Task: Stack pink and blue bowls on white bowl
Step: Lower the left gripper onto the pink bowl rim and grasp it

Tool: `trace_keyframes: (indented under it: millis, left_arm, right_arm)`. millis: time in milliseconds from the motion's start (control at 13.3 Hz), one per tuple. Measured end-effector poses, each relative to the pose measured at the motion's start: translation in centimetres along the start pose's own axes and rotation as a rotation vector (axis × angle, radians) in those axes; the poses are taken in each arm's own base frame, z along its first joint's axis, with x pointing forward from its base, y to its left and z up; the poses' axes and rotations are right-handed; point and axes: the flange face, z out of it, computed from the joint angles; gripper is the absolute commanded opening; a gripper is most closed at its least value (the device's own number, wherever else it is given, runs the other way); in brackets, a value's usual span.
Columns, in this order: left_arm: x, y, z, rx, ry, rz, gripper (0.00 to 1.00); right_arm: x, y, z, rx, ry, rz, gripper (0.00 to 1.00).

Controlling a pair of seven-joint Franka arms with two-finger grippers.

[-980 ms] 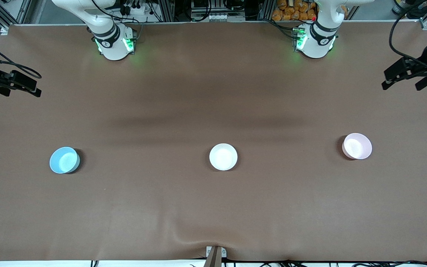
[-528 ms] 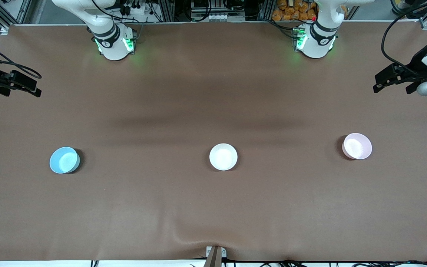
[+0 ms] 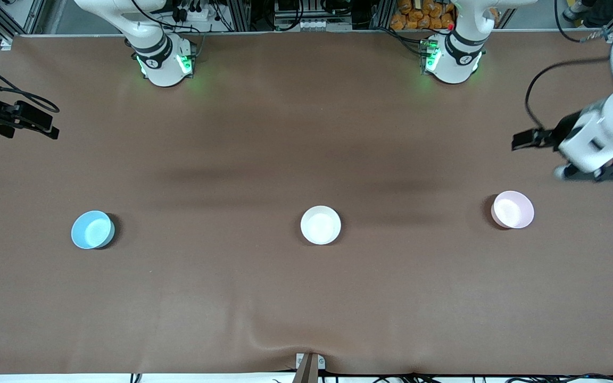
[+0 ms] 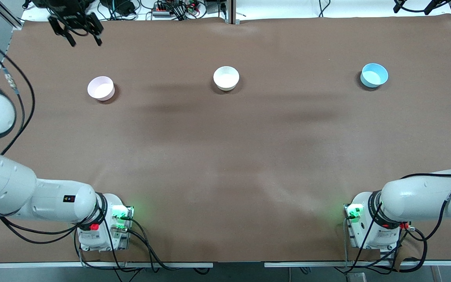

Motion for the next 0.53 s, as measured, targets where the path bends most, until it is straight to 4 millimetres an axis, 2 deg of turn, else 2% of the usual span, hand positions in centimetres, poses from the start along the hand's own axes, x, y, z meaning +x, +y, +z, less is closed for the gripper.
trace_keyframes:
  millis: [226, 377, 528]
  left_arm:
    - [3.2, 0.3, 3.8, 0.003, -0.027, 0.012, 1.00]
    - [5.3, -0.7, 6.6, 0.018, -0.019, 0.054, 1.00]
    - [6.9, -2.2, 10.3, 0.049, 0.016, 0.093, 1.00]
  right_arm:
    - [0.0, 0.0, 0.0, 0.000, 0.000, 0.001, 1.00]
    - [0.0, 0.2, 0.0, 0.000, -0.001, 0.004, 1.00]
    - [0.0, 0.6, 0.0, 0.001, -0.001, 0.011, 1.00]
